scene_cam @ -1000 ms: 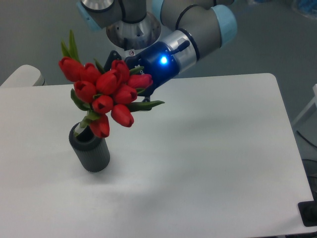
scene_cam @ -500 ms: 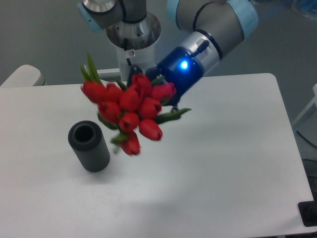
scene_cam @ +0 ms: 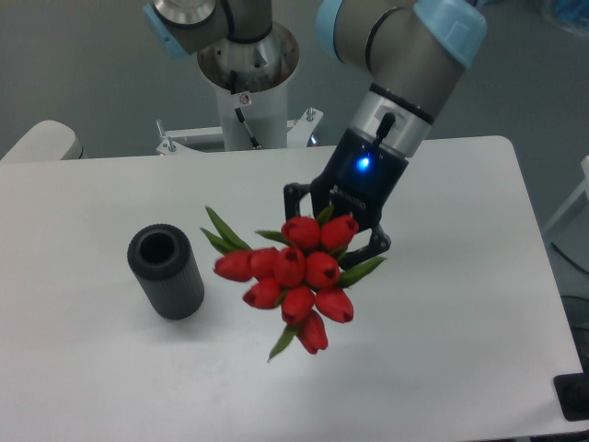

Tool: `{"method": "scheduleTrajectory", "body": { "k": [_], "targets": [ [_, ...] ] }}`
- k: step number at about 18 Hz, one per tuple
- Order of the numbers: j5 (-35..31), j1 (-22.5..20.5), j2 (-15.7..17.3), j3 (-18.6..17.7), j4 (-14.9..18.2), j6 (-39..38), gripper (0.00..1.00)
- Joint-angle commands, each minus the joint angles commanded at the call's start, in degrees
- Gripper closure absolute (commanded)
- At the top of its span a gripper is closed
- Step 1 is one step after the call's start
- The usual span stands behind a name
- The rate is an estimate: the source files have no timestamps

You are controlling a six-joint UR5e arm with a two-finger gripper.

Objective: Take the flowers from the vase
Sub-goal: 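Carry the tulip bunch away from the vase over the table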

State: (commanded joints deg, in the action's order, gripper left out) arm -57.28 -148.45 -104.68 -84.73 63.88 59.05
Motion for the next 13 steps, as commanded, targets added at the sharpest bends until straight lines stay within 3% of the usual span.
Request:
{"method": "scheduleTrajectory", "body": {
  "k": [4, 11, 13],
  "targets": [
    [-10.7, 0.8, -0.5, 0.0, 5.0, 5.5, 0.85],
    [-21.0, 4.4, -4.8, 1.9, 5.3, 5.5, 0.84],
    [-27.2, 6.2, -6.3, 2.2, 5.4, 6.8, 0.84]
  ]
}}
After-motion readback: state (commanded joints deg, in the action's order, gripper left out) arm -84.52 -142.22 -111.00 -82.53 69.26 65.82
